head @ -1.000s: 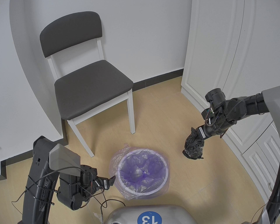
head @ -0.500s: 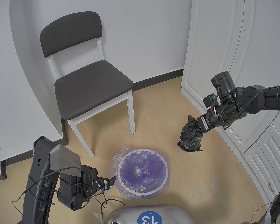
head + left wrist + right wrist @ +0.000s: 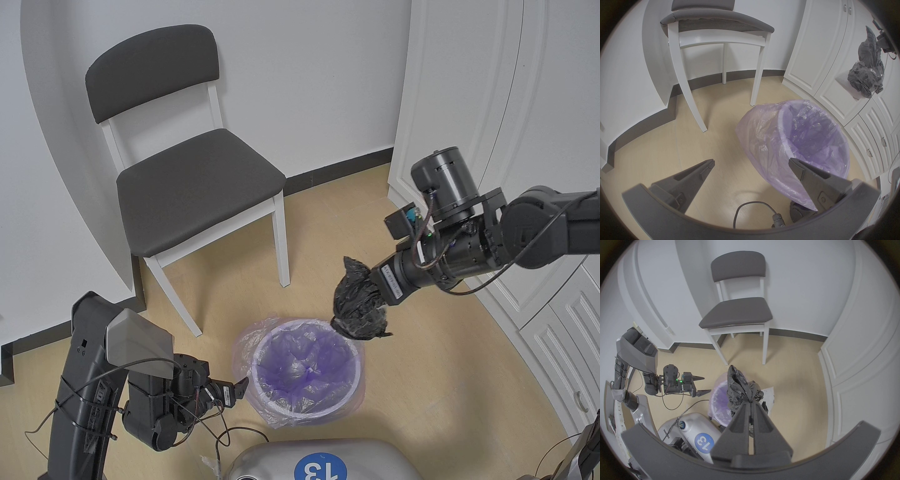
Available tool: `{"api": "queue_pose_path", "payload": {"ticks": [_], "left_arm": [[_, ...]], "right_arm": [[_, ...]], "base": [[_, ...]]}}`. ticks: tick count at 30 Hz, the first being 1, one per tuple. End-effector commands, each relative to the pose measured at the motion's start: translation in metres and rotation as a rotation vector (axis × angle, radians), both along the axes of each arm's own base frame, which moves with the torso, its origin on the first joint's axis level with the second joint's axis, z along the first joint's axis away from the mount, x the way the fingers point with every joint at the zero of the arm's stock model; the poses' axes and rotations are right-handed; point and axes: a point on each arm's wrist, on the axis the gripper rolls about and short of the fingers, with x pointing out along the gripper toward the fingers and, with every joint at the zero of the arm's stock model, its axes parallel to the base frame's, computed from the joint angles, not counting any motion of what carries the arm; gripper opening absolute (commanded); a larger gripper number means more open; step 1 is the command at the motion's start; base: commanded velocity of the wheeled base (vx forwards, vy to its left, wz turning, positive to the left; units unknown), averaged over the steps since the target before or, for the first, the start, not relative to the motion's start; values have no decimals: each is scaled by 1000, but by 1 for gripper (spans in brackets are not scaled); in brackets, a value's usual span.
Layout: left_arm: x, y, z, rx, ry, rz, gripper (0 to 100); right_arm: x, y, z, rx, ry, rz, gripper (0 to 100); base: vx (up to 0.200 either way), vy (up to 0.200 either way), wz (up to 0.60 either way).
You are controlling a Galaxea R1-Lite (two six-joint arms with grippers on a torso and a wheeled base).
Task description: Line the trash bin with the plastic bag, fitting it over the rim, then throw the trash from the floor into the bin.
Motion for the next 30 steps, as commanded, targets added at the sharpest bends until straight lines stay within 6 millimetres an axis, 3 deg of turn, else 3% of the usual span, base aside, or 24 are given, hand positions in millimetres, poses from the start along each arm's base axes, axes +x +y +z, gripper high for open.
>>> {"api": "queue_pose_path", "payload": {"ticks": [1, 3, 6, 7, 9, 17, 24, 30], "left_arm": [[1, 0, 1, -6, -16, 2, 100], [1, 0, 1, -7, -16, -1, 100], [1, 0, 1, -7, -16, 1, 100], [1, 0, 1, -7, -16, 1, 100], [1, 0, 1, -7, -16, 0, 100], [1, 0, 2, -9, -17, -1, 100], [1, 0, 1, -7, -16, -1, 100], [1, 0, 1, -7, -16, -1, 100]], "right_arm": [[3, 28, -31, -21, 40, 57, 0], [8, 46, -55, -19, 44, 80, 0], [19, 60, -80, 7, 27, 84, 0], [19, 60, -80, 7, 27, 84, 0], [30, 70, -104, 37, 19, 68, 0], [43, 74, -148, 2, 82, 44, 0], [45, 75, -158, -6, 99, 39, 0], [33, 76, -147, -5, 96, 58, 0]], "base": [[0, 0, 0], [0, 0, 0], [0, 0, 0], [0, 0, 0], [0, 0, 0], [0, 0, 0], [0, 0, 0], [0, 0, 0]]}}
